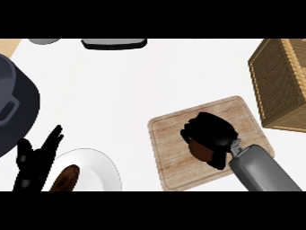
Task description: Pick the cupcake from the cutting board and place it in the basket
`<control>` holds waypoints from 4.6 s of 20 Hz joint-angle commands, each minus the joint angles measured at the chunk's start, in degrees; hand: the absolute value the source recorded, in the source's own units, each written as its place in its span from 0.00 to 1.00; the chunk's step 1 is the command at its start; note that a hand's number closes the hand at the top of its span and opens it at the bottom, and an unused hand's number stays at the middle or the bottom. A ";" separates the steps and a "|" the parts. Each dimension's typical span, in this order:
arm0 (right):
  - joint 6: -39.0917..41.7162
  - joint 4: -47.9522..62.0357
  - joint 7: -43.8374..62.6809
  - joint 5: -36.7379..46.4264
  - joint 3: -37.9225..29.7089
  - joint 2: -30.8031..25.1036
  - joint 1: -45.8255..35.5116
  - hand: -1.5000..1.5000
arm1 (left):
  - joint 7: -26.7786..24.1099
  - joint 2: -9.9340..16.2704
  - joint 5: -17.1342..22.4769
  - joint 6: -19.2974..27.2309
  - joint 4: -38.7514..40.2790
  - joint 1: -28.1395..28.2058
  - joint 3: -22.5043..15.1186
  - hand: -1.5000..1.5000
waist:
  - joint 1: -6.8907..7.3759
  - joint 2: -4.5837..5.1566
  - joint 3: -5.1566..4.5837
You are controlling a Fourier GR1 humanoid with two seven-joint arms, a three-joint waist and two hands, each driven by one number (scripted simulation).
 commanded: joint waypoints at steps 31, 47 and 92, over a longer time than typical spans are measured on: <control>4.04 -39.86 75.01 -37.67 -54.45 -2.26 -19.51 1.00 | 1.97 -1.90 -1.26 -1.54 2.94 -0.94 0.34 0.50 | 0.90 0.69 -0.48; -4.32 -3.95 49.03 -38.52 -60.64 -14.37 -18.27 1.00 | -2.22 -3.98 -3.05 -2.82 5.00 1.64 0.80 0.50 | 2.28 1.25 -0.41; -15.70 39.34 19.60 -48.16 -74.82 -39.24 -10.75 0.00 | 3.67 -5.45 -5.32 -5.17 0.33 1.70 3.49 0.50 | 1.37 0.89 -0.37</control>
